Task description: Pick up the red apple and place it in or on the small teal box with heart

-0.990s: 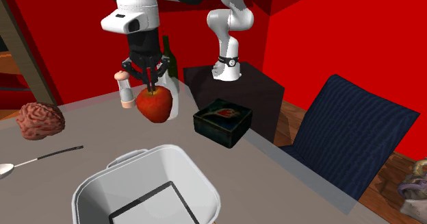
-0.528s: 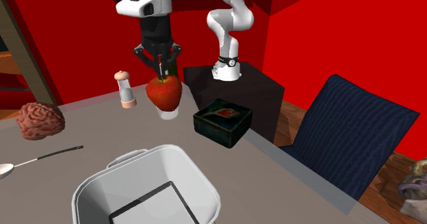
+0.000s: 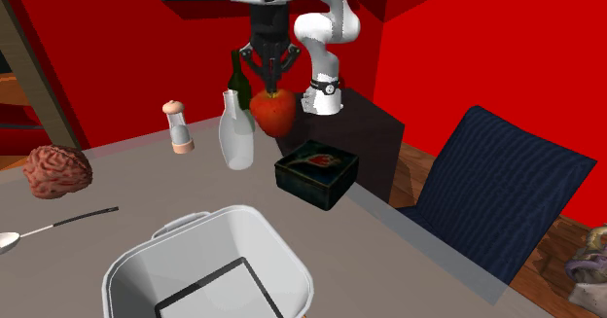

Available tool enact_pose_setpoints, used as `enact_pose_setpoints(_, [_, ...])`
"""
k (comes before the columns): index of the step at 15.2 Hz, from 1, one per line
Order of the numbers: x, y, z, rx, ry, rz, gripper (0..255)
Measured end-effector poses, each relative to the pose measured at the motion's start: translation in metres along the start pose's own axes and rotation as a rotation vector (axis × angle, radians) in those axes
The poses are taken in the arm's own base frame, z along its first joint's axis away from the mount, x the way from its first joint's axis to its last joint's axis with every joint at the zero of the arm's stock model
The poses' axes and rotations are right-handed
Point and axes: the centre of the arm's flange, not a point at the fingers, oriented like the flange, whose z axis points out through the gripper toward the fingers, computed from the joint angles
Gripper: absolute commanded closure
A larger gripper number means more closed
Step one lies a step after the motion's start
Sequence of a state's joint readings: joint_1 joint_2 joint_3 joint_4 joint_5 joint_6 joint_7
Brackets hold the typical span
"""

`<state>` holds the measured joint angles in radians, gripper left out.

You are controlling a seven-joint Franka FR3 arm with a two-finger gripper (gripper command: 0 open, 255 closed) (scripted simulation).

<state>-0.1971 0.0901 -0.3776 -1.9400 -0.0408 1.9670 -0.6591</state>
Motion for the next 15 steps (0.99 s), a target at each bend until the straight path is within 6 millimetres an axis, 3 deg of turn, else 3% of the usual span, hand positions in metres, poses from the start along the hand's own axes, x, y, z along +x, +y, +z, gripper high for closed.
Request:
enact_pose_setpoints(10, [-0.028,-0.122,-0.03,0.0,0.0,0.0,255])
enact_pose_setpoints(15, [-0.027,-0.131,-0.008,0.0,-0.001,0.001,255])
